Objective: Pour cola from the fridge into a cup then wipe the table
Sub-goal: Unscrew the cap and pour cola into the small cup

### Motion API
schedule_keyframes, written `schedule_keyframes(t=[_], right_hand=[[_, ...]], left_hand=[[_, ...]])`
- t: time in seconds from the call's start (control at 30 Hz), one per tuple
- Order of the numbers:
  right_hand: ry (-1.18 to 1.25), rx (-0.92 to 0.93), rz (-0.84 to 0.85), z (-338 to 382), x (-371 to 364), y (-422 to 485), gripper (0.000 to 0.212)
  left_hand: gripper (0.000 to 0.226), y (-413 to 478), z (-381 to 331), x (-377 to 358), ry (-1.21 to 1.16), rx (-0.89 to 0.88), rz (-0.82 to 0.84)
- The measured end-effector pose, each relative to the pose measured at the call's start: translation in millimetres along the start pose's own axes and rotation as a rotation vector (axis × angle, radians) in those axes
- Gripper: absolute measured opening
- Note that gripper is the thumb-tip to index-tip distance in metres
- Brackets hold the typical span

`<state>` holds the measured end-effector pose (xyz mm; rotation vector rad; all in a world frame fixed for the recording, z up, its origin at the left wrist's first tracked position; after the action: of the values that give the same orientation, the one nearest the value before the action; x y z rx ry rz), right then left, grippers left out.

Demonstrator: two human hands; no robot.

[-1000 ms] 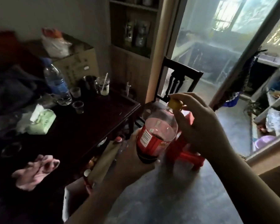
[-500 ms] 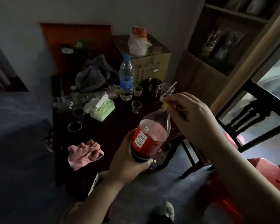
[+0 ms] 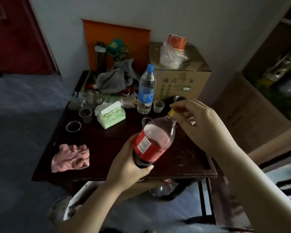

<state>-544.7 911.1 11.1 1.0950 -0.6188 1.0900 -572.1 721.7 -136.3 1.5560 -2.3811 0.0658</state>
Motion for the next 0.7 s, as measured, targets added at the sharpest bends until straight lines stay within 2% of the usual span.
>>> schedule_keyframes(t=[0.33,0.57,0.7], right_hand=[[0.123,0.058,0.108,-33.8,-35.3,58.2,0.021],[0.019,-0.049,0.133,-43.4,-68.0,111.1,0.025],[-0.067,-0.113,0.082,-53.0,-79.1,129.0,0.024]], left_hand=[[0.094,38.2,16.2,0.9,0.083,0.095,-0.096],[0.093,85.8,33.1,23.9,0.134,0.083,-0.060],[0.095,108.8,41.4,26.9,0.143,0.082,-0.026]])
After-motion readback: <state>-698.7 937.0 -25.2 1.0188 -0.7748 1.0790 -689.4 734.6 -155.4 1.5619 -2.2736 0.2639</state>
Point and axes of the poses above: each hand's wrist, its own y-axis towards the middle knuckle, its own x-axis out of the back of the hand, z = x × y, the point moved 1 cm from there along y, towards the middle knuckle, and after that the axes turned 8 degrees about -y, right-handed, at the moved point
